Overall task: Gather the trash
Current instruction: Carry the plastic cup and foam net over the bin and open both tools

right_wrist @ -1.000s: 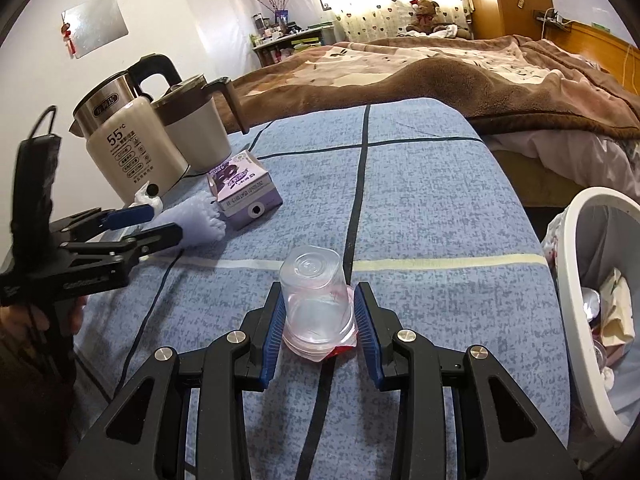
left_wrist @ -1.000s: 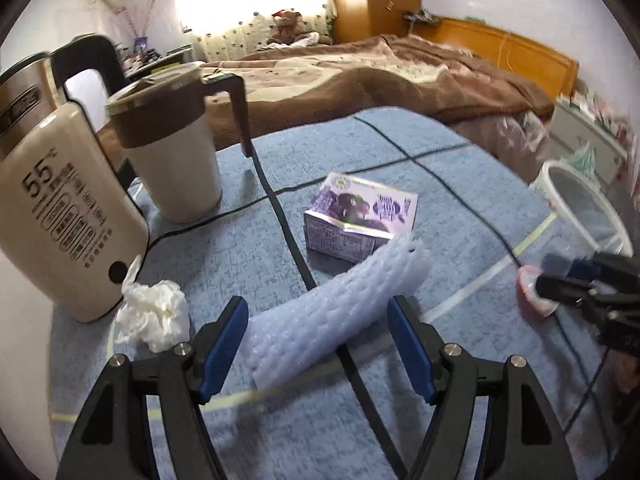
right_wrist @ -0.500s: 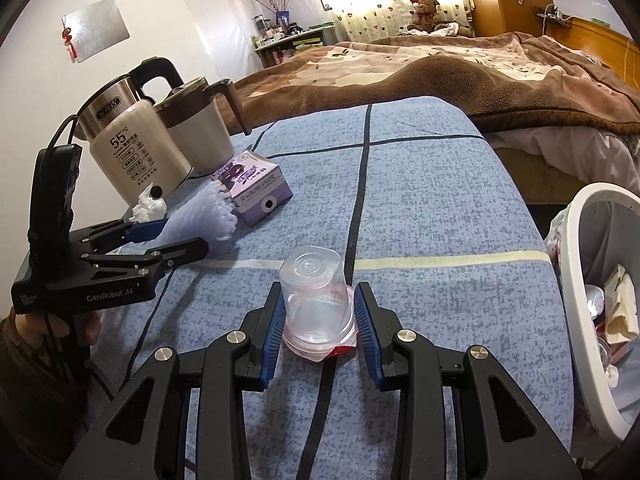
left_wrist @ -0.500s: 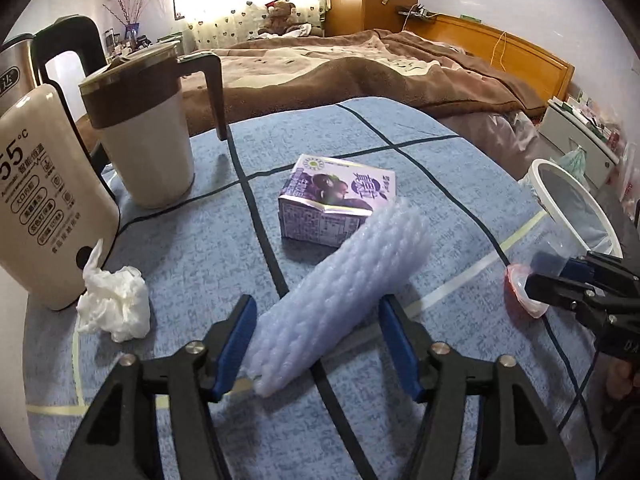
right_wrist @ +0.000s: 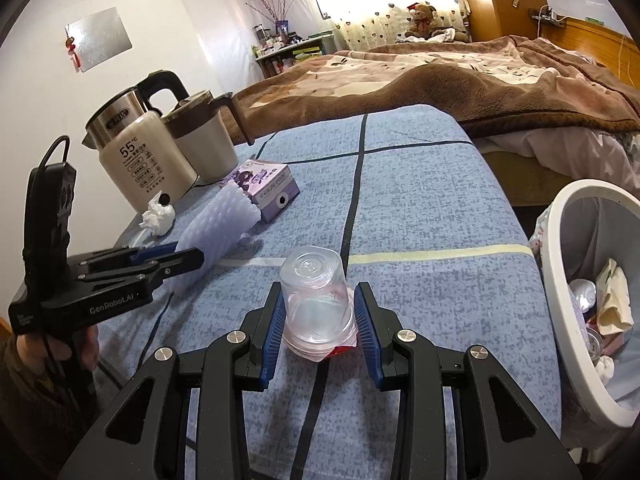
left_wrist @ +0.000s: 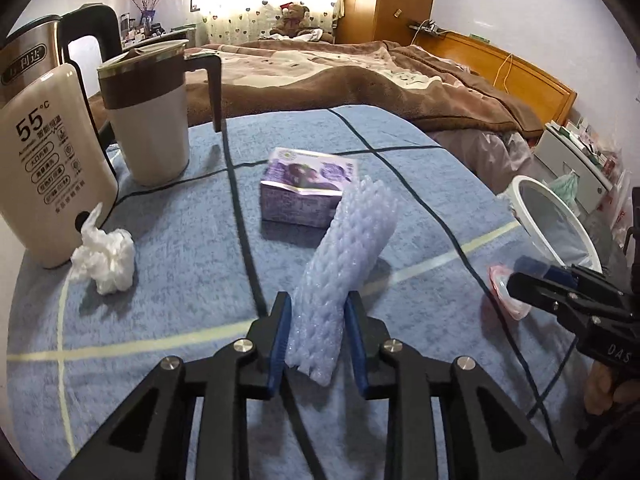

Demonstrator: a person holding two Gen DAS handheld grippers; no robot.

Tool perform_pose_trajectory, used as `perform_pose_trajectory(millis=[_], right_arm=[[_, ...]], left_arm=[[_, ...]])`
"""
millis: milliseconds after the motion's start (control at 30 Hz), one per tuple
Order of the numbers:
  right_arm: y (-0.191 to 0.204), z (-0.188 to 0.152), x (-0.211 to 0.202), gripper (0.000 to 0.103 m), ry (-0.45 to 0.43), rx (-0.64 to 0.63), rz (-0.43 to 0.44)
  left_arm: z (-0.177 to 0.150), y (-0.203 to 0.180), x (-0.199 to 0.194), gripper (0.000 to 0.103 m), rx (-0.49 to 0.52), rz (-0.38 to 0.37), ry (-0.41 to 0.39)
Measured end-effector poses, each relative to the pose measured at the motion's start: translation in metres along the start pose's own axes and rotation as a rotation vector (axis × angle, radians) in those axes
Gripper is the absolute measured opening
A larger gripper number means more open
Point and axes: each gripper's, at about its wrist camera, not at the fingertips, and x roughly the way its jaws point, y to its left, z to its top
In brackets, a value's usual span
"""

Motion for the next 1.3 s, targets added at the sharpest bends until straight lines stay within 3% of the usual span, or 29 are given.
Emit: perform_pose_trajectory(millis=[567, 1300], right_arm=[[-0.025, -0.009, -0.047, 0.036, -0.06, 0.047, -0.007], [-0.106, -0.022, -0.141, 0.036, -0.184, 0.149, -0.101]], left_arm=[[-0.007, -0.064, -0.027, 0.027, 0.025, -0.092, -0.043], [0.01, -0.179, -0.041, 0.028, 0.093, -0.216, -0.122]])
